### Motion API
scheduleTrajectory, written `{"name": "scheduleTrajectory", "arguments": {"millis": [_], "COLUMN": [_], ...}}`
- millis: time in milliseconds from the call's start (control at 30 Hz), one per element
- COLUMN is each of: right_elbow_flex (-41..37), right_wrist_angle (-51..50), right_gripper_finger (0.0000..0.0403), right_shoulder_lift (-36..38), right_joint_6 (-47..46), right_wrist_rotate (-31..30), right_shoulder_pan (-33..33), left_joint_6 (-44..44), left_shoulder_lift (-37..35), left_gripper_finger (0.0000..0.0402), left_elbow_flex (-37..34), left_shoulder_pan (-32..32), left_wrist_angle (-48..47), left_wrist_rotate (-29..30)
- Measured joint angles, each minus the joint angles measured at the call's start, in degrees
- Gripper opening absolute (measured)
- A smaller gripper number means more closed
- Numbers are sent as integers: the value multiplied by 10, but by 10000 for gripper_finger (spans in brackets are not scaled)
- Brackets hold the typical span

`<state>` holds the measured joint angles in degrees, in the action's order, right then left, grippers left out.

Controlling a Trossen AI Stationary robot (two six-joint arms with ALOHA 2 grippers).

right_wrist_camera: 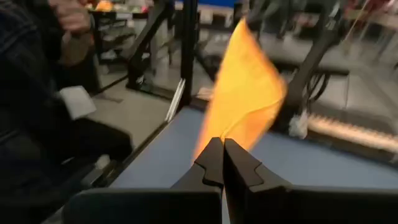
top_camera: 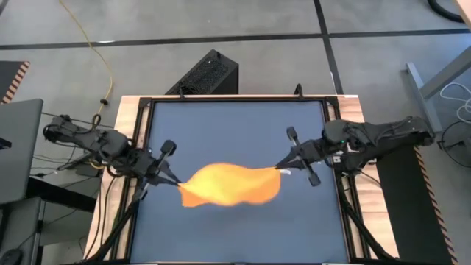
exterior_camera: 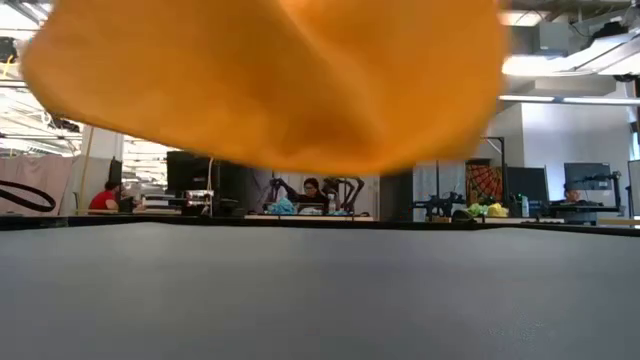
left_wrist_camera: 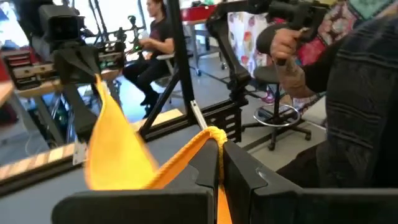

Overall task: Roll towel
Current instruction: Roll the orange microfiber towel

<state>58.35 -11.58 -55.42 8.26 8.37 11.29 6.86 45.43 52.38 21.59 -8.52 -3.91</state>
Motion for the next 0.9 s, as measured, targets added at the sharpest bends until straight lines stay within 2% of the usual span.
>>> {"name": "scheduleTrajectory", "arguments": {"millis": [100,167,267,333,600,767,900], "right_elbow_flex": [-4,-18,-44,-65,-89,-103,-122], "right_wrist_angle": [-1,-2,2,5,4,2,3], "right_gripper_finger": [18,18,18,18,18,18,18], "right_shoulder_lift": [-16,-35,-78,-112,-209,-219,-214], "right_joint_6": [13,12,-3,-14,-24,-22,-22], "right_wrist_rotate": [-71,-123,-175,-188,-189,-187,-150], "right_shoulder_pan": [16,4,-42,-82,-227,-240,-227], "left_joint_6": [4,-11,-59,-96,-155,-174,-197], "left_shoulder_lift": [0,-1,5,13,24,27,27], "left_gripper_finger": [0,0,0,0,0,0,0], "left_elbow_flex": [1,0,-17,-34,-86,-121,-157], "left_shoulder_pan": [10,10,0,-14,-99,-133,-140], "left_wrist_angle": [-28,-88,-172,-213,-264,-281,-280], "left_wrist_rotate": [55,132,255,301,314,305,258]}}
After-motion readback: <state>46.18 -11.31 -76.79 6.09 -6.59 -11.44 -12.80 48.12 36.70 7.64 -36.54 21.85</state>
